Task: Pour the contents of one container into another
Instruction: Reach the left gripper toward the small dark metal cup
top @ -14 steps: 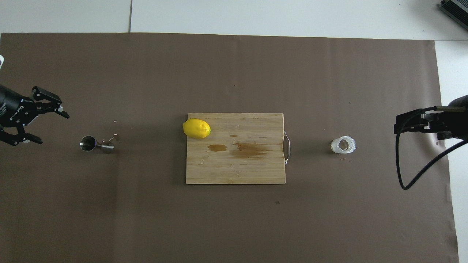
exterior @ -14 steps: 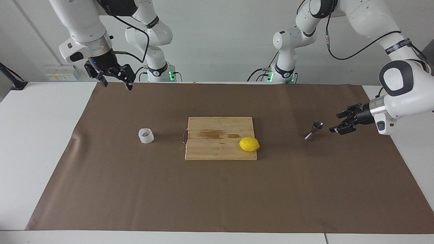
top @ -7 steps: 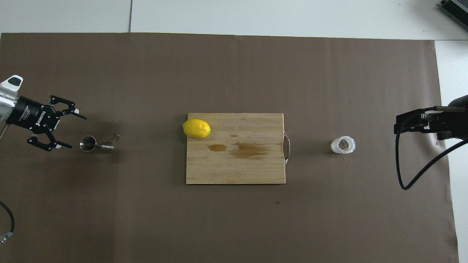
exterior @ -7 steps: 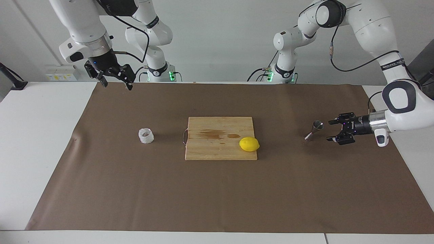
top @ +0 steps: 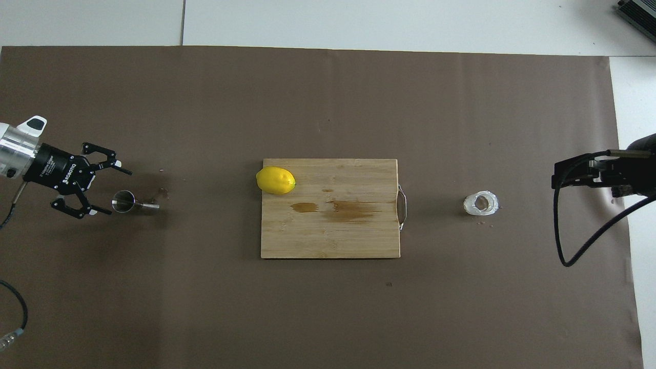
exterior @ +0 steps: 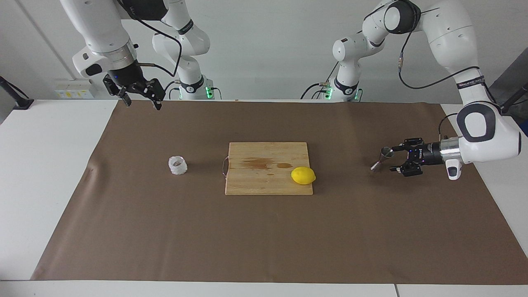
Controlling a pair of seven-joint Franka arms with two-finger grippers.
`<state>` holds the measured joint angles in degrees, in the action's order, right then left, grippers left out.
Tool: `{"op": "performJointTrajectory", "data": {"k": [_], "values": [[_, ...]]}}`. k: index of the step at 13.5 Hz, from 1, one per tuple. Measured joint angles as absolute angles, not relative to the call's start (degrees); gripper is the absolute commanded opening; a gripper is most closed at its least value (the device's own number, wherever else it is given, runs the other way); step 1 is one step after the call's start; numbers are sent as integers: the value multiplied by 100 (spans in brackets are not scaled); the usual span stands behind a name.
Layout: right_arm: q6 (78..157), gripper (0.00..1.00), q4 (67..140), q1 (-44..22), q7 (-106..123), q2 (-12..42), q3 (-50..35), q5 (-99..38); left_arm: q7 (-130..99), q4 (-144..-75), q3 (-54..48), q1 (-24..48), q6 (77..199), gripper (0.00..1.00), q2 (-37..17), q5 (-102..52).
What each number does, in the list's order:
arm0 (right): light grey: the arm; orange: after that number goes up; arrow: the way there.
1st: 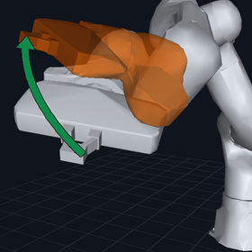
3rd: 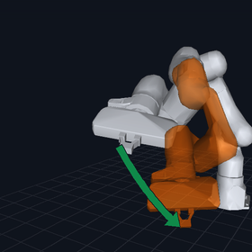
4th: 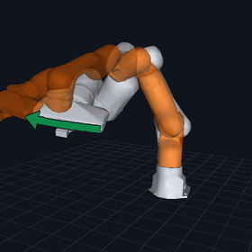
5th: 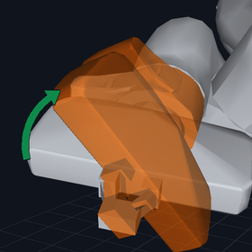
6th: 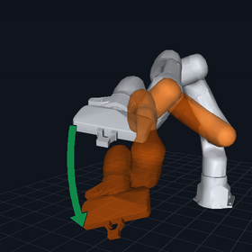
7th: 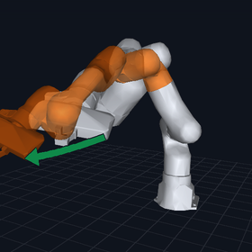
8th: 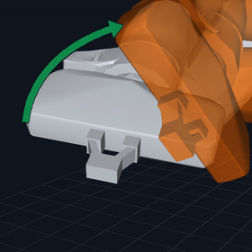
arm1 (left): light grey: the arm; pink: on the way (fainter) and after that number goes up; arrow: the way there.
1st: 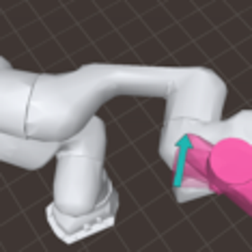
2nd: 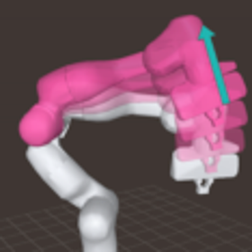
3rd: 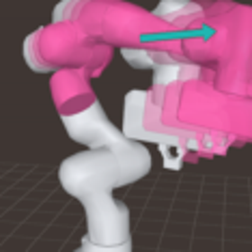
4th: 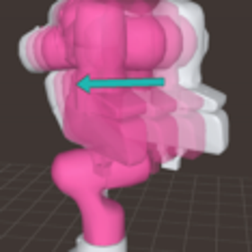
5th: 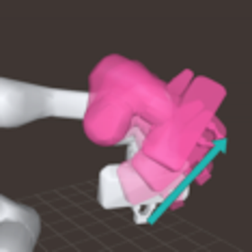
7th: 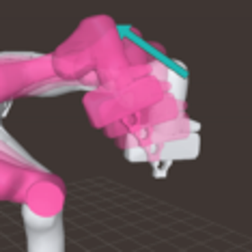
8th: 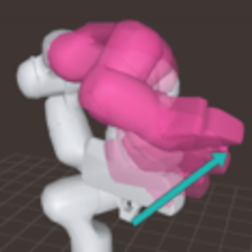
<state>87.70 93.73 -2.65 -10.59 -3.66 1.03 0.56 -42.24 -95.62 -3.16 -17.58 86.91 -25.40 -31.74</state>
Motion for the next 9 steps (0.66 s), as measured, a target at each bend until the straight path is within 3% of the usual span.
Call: {"op": "performJointTrajectory", "data": {"k": [3, 9], "values": [[8770, 100, 9392, -265, -1059, -367, 103, 56, -4224, -9638, -321, -1758, 8672, 100, -2540, -3194], [8770, 100, 9419, -265, -1059, -371, 103, 56, -4235, -9668, -321, -1758, 8429, 88, -2538, -3224]]}}
